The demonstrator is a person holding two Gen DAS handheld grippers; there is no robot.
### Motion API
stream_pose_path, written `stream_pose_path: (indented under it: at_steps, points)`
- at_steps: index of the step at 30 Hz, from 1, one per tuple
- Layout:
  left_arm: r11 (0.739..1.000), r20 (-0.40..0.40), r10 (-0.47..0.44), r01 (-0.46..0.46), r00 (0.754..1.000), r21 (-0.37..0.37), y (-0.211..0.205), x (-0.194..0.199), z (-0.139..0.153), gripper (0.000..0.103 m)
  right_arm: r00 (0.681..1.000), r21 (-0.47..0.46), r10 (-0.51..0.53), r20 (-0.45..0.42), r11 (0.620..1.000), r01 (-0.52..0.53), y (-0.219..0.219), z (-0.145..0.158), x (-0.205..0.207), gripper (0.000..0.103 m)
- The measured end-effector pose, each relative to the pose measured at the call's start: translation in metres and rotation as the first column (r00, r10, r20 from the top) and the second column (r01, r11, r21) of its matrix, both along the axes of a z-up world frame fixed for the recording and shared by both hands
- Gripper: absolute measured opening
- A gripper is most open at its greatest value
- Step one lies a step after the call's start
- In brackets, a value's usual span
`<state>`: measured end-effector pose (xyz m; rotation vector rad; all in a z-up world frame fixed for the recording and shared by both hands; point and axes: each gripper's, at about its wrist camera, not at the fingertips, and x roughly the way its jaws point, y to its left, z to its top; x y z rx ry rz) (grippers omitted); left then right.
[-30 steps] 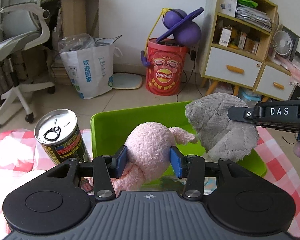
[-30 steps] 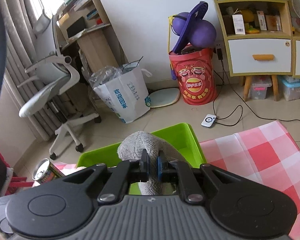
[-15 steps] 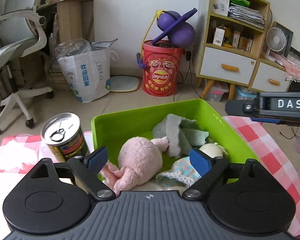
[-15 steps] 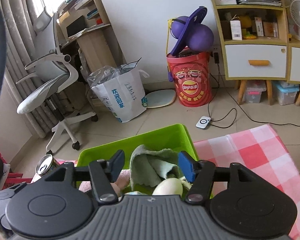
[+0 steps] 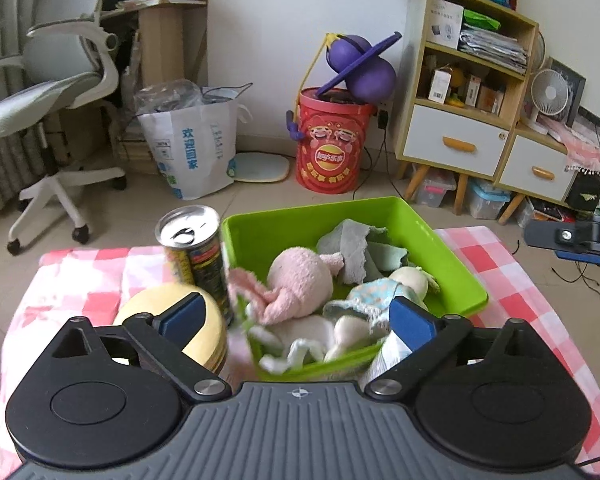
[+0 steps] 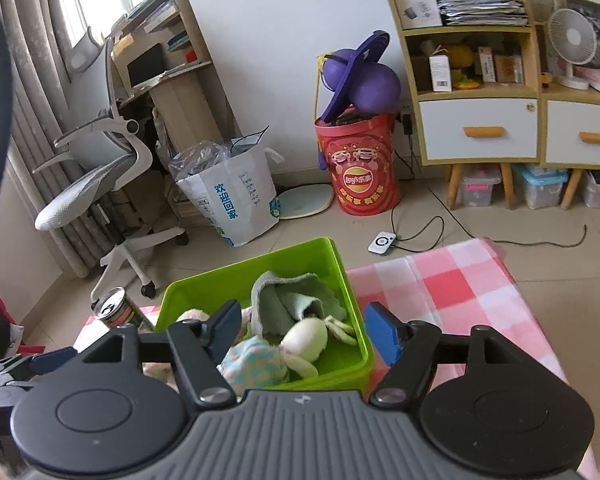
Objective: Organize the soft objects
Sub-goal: 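Open the left tool into the green bin while the right tool drops the grey plush there, then move the left tool to the white sponge block while the right tool approaches the Santa plush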
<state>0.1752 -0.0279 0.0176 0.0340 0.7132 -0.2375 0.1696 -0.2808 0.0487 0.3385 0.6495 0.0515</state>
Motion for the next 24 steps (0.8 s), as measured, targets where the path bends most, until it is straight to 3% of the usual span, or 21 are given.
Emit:
stream_pose_path:
  at_steps: [13, 24]
  points:
    - [0.998, -0.026, 0.062, -0.063, 0.998, -0.030, 0.037, -0.064, 0.003, 0.098, 1.000, -0.014, -0.016, 0.015, 1.000, 0.016, -0.005, 0.012, -0.081, 0.055]
    - [0.990, -0.074, 0.138, -0.139, 0.988, -0.004, 0.050, -0.106, -0.015, 0.098, 0.999, -0.020, -0.016, -0.039, 1.000, 0.016, 0.018, -0.010, -0.133, 0.062]
